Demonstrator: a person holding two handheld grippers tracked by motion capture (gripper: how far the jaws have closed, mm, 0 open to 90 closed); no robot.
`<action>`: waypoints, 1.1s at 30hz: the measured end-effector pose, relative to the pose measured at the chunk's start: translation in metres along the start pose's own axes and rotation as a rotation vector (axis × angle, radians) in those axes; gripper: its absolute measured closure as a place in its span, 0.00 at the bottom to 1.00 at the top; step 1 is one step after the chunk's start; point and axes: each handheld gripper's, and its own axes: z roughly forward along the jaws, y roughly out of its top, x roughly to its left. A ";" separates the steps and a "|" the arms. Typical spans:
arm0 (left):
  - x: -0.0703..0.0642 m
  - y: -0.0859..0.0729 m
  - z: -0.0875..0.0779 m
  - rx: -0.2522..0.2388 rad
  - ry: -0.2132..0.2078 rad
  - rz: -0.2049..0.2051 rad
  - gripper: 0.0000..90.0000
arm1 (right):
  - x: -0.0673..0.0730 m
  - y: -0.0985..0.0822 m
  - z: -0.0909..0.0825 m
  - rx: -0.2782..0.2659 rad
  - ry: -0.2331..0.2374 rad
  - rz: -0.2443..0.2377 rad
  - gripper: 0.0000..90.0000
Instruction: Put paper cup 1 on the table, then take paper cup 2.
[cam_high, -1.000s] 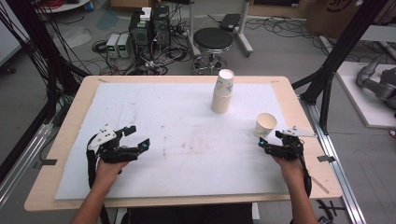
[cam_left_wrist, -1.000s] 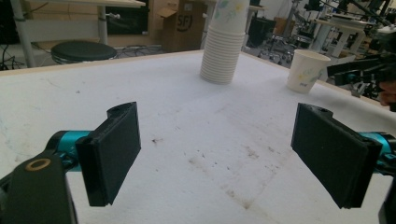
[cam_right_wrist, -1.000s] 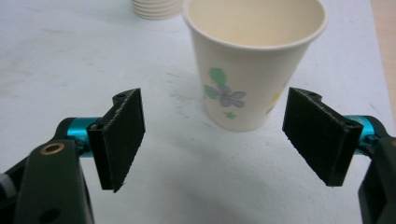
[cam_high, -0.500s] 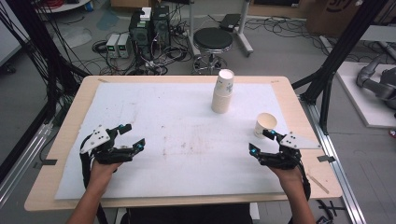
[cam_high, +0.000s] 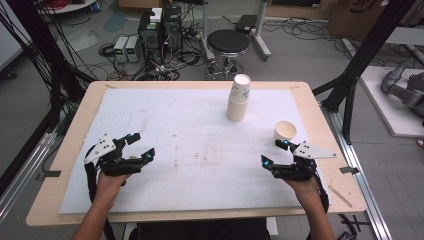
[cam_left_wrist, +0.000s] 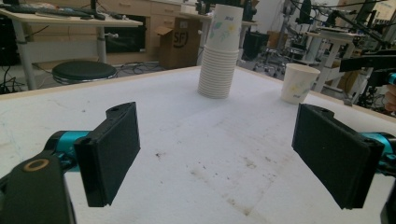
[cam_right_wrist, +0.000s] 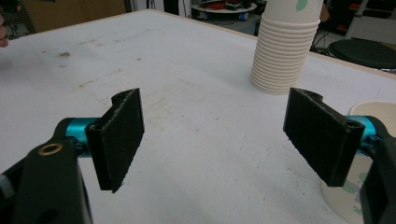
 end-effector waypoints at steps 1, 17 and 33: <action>0.000 0.000 0.000 0.001 0.000 0.000 0.17 | 0.000 0.000 0.000 -0.001 -0.002 -0.002 0.23; 0.004 -0.004 0.000 -0.003 0.014 -0.017 0.17 | -0.002 0.002 0.002 -0.011 0.013 0.002 0.23; 0.001 -0.006 -0.001 0.003 0.003 -0.014 0.17 | 0.001 0.012 0.007 -0.012 0.046 0.008 0.23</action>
